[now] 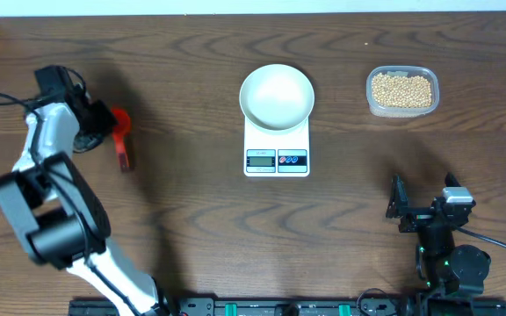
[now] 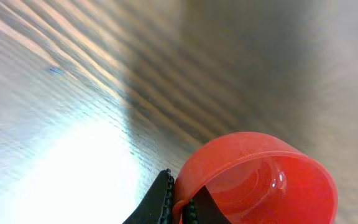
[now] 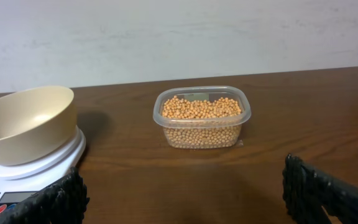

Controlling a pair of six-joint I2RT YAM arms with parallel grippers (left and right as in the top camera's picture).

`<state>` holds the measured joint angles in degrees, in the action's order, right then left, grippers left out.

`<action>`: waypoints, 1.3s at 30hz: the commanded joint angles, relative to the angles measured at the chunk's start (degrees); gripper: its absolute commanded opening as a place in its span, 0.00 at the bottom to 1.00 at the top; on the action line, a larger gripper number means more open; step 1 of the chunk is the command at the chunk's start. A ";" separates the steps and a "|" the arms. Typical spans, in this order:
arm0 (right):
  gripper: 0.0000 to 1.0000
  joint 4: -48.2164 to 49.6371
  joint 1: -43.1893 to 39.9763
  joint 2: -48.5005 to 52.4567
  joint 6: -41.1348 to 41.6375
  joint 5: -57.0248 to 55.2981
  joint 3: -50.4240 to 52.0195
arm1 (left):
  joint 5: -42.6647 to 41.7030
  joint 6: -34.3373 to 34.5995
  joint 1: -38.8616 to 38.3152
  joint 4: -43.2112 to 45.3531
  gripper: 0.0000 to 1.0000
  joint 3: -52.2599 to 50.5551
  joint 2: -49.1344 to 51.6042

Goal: Scoop item into bowl and weigh 50g on scale
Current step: 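Lift the red scoop with the left gripper and carry it over the bowl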

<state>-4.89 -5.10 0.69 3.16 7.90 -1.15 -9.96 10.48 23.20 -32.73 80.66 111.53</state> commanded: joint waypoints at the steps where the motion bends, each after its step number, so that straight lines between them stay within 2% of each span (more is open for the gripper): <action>1: 0.99 -0.02 0.33 -0.35 -0.26 -0.28 0.26 | 0.11 4.52 0.11 -0.96 0.07 -0.07 -5.81; 18: 0.99 -0.02 0.33 -0.35 -0.26 -0.28 0.26 | -0.07 5.70 -8.90 -8.35 0.07 -0.07 -16.35; 25: 0.99 -0.02 0.33 -0.35 -0.26 -0.28 0.26 | -0.17 10.56 -11.93 -9.64 0.07 -0.07 -16.57; 39: 0.99 -0.02 0.33 -0.35 -0.26 -0.28 0.26 | -1.62 11.34 -18.95 -9.70 0.07 -0.07 -17.27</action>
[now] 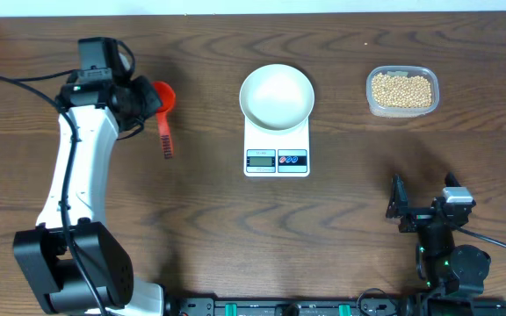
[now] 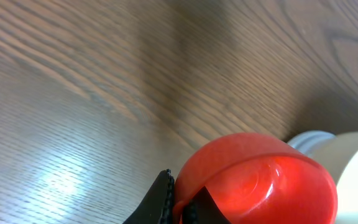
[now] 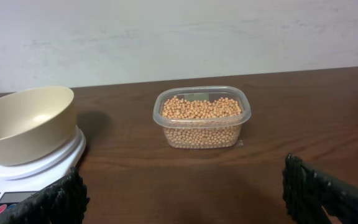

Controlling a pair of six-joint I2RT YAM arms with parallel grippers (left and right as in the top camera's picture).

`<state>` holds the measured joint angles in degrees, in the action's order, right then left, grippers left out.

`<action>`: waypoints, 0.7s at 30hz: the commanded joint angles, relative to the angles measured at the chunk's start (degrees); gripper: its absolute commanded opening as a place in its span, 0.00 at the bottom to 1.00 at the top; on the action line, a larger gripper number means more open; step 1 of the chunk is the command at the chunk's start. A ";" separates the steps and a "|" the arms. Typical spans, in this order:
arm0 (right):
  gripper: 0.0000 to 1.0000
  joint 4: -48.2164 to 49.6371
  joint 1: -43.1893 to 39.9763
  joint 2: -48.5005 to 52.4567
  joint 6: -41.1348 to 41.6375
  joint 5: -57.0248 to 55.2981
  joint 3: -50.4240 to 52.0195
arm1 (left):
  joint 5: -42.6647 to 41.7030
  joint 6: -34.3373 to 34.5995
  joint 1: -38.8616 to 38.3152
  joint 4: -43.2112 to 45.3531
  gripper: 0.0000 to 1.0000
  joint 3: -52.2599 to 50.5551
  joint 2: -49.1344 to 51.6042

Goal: Scoop item into bowl and weigh 50g on scale
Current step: 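Lift the red scoop with the left gripper and carry it over the bowl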

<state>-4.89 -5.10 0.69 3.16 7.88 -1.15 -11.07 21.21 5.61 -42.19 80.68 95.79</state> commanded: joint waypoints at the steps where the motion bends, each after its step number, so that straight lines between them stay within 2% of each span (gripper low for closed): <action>1: 0.99 -0.02 0.33 -0.35 -0.26 -0.26 0.26 | -0.48 0.76 -1.77 -0.24 0.07 -0.09 -1.53; 6: 0.99 -0.02 0.33 -0.35 -0.26 -0.26 0.26 | -0.48 4.46 -3.23 -0.17 0.07 -0.09 -1.53; 21: 0.99 -0.02 0.33 -0.35 -0.26 -0.26 0.26 | -2.29 7.02 -8.59 -0.22 0.07 -0.09 -1.53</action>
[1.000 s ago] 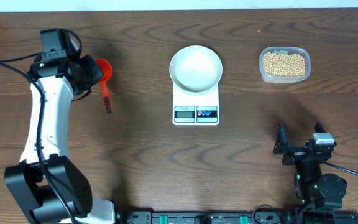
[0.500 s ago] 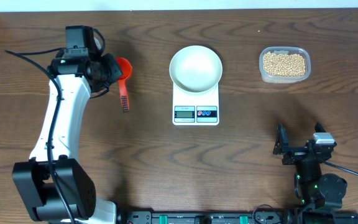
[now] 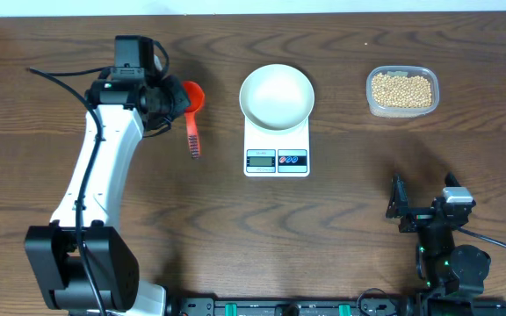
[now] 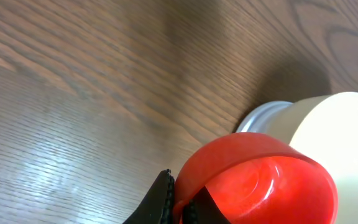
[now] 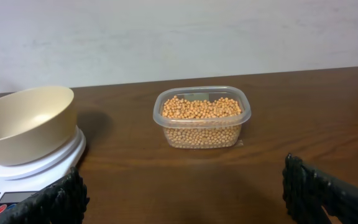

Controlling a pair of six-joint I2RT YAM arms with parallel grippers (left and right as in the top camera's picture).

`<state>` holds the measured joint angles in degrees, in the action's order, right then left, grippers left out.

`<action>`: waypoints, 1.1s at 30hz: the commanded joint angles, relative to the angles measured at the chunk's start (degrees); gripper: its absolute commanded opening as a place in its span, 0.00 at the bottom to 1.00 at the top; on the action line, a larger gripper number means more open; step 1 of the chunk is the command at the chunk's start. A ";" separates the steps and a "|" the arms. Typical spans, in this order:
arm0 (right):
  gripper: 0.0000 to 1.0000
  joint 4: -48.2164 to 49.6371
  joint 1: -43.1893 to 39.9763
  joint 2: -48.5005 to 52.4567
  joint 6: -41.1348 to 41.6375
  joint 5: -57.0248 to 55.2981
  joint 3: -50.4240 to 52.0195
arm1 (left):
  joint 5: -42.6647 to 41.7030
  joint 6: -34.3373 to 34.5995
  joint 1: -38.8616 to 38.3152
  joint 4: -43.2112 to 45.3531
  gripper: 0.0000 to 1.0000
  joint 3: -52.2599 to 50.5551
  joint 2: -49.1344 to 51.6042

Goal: Scoop item into bowl and weigh 50g on scale
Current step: 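Lift the red scoop with the left gripper and carry it over the bowl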

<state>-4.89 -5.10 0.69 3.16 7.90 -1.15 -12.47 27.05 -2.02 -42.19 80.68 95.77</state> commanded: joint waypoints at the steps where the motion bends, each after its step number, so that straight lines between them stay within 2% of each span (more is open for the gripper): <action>1: 0.99 -0.02 0.33 -0.35 -0.26 -0.28 0.26 | -1.25 1.27 -1.31 -0.22 0.07 -0.09 -1.51; 5: 0.99 -0.02 0.33 -0.35 -0.26 -0.28 0.26 | -1.46 2.80 -2.56 -0.22 0.07 -0.09 -1.49; 12: 0.99 -0.02 0.33 -0.35 -0.26 -0.28 0.26 | -1.44 10.03 -3.98 -0.20 0.07 -0.09 -1.49; 24: 0.99 -0.02 0.33 -0.35 -0.26 -0.31 0.26 | -1.44 28.11 -4.17 0.22 0.07 -0.09 -1.49; 33: 0.99 0.02 0.33 -0.35 -0.22 -0.87 0.26 | -2.01 38.99 -4.17 0.24 0.07 -0.09 -1.49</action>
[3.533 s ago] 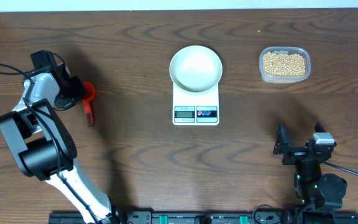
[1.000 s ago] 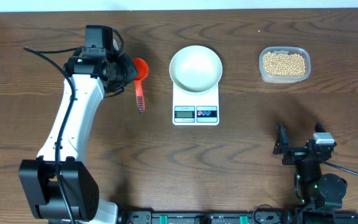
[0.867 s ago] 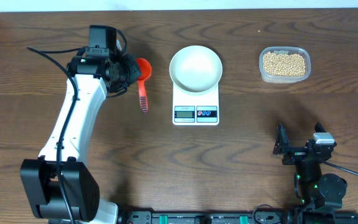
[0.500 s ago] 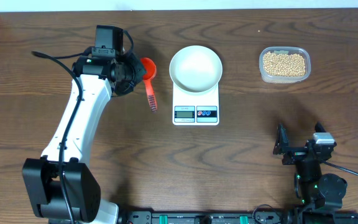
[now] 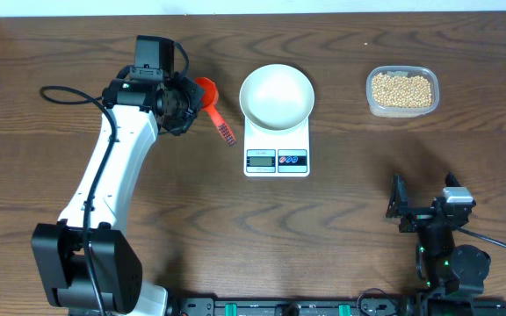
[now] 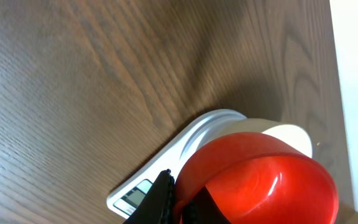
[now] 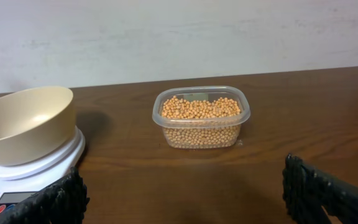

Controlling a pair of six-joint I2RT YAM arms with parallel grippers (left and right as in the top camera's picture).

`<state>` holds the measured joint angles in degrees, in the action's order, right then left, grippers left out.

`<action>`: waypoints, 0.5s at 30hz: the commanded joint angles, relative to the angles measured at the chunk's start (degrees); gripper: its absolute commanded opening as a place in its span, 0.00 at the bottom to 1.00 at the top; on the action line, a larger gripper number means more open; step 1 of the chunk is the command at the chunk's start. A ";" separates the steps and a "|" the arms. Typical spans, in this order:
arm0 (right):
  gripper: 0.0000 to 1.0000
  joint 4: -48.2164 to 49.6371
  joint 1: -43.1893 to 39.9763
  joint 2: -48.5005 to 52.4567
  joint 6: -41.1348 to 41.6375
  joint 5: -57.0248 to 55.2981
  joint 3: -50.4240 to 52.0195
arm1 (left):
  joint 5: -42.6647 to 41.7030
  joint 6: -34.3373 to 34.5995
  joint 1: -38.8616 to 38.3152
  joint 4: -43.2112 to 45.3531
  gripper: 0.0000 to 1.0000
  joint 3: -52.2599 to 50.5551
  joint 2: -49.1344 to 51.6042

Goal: Scoop item into bowl and weigh 50g on scale
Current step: 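Lift the red scoop with the left gripper and carry it over the bowl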

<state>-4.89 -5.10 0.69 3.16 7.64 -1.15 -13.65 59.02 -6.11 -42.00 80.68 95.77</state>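
Observation:
My left gripper [image 5: 191, 98] is shut on a red scoop [image 5: 209, 95], held above the table just left of the white scale [image 5: 277, 149]. The scoop's cup [image 6: 260, 180] fills the left wrist view, empty, with the scale [image 6: 160, 177] behind it. A cream bowl [image 5: 277, 95] stands empty on the scale. A clear tub of soybeans [image 5: 401, 90] sits at the back right, also plain in the right wrist view as the tub [image 7: 201, 117]. My right gripper [image 5: 424, 204] rests open near the front right edge, holding nothing.
The scale's display and buttons [image 5: 277, 159] face the front. The table's left edge shows at the far left. Bare brown wood lies between the scale and the right arm.
My left gripper has moved right with the red scoop, from mid-left of the bowl to just beside the scale; the scoop's handle now points toward the scale. The right arm is unchanged.
My left gripper held the red scoop at the table's far left. It was then further right and back, then closer to the scale, and now it holds the scoop right beside the bowl. The right gripper stayed open at rest throughout.

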 commanded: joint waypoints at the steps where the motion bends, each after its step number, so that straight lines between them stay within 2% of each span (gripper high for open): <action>1: 0.99 0.35 0.33 -0.35 -0.22 -0.46 0.26 | -0.94 8.66 -0.09 0.04 0.07 -0.09 -1.49; 5: 0.99 1.73 0.33 -0.35 0.50 0.94 0.26 | -0.94 13.33 -0.20 0.04 0.07 -0.09 -1.49; 10: 0.99 2.78 0.28 0.15 5.75 6.25 0.22 | -2.27 18.18 -0.76 0.57 0.08 -0.09 -1.49; 15: 0.99 6.38 0.26 4.31 7.54 12.04 -1.49 | -7.61 19.37 -2.64 6.95 0.07 -0.09 -1.49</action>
<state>0.08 -5.10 2.09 7.68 14.74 -1.10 -16.86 75.81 -7.18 -38.26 80.66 95.77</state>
